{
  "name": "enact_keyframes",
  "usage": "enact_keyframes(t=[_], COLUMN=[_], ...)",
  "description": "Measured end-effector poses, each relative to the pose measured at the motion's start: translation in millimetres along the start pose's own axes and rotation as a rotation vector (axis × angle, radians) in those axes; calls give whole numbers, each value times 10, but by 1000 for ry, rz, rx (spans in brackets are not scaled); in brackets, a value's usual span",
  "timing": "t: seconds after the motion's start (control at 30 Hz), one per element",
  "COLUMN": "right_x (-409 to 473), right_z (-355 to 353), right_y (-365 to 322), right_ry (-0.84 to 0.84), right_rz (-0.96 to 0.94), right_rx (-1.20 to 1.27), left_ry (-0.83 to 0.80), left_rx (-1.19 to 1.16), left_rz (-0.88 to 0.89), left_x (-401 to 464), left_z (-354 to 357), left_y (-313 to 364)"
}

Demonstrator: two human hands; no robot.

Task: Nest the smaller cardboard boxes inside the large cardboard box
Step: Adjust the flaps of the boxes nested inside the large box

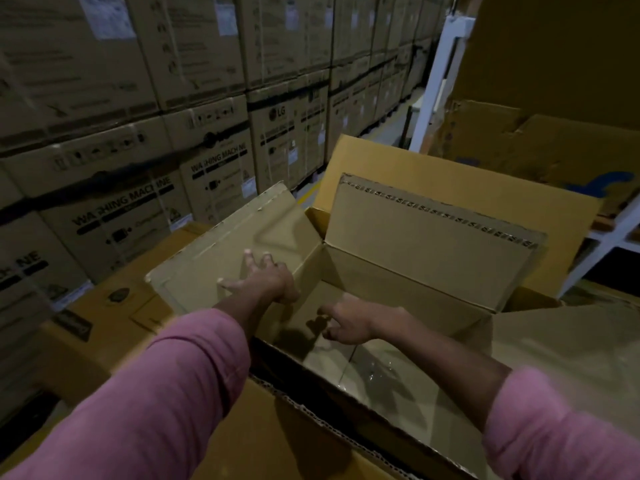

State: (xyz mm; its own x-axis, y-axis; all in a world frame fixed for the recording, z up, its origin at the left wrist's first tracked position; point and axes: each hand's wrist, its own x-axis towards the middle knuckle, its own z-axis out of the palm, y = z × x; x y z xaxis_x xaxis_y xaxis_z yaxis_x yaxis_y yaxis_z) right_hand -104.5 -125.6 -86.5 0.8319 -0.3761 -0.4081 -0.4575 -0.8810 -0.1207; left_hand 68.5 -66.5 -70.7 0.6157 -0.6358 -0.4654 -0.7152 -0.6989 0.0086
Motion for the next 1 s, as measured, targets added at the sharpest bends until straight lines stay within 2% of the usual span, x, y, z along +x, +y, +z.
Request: enact_keyframes(t=[0.2,0.33,0.7,0.83,1.0], right_x=[-223,-383,-764,-866,-891], right_z=[-44,-64,199,296,326], right_y=[-112,-314,-961,-1085,-1164], right_ry=[-57,-71,89,139,153], right_rz=[14,-15,-33,-11,4], right_rx=[74,183,274,353,268], left_ry=[-19,16,130,179,136], left_rx=[2,110,311,364,383], left_rz=[8,32,396,439,419], left_x=[-39,-102,-857,-1013,-1176], left_z=[-24,-1,95,216,316], left_y=[51,95,288,173,-7])
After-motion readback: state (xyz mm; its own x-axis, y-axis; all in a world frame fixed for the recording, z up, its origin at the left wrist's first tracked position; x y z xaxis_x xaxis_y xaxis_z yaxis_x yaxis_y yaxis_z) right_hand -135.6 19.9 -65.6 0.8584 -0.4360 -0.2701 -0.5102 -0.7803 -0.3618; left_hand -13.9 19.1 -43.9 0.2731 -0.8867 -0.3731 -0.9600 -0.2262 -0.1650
